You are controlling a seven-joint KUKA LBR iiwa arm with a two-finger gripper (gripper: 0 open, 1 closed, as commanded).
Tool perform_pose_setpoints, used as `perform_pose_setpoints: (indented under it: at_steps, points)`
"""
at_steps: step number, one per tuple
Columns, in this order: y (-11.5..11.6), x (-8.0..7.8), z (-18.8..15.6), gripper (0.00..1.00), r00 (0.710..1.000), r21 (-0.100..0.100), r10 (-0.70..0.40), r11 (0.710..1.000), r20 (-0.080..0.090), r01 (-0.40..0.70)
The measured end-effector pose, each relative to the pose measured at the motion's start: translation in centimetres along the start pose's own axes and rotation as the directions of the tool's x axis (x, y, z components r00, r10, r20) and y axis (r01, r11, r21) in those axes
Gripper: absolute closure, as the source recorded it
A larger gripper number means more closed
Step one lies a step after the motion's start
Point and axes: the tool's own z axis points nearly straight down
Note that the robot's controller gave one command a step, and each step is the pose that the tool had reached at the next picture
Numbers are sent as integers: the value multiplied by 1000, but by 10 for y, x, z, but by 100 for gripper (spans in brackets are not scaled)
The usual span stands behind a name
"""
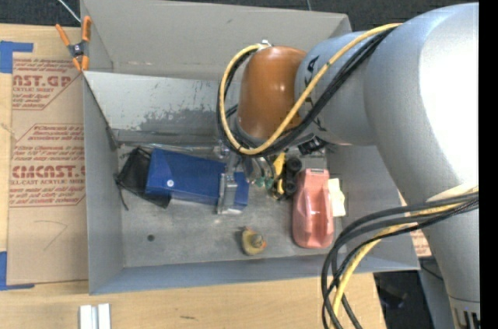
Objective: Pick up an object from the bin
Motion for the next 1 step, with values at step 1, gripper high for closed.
perform_pose_setpoints:
  at_steps: [1]
  points:
    - [0, 0, 0, 100, 1000, 0, 0, 1000, 0, 0]
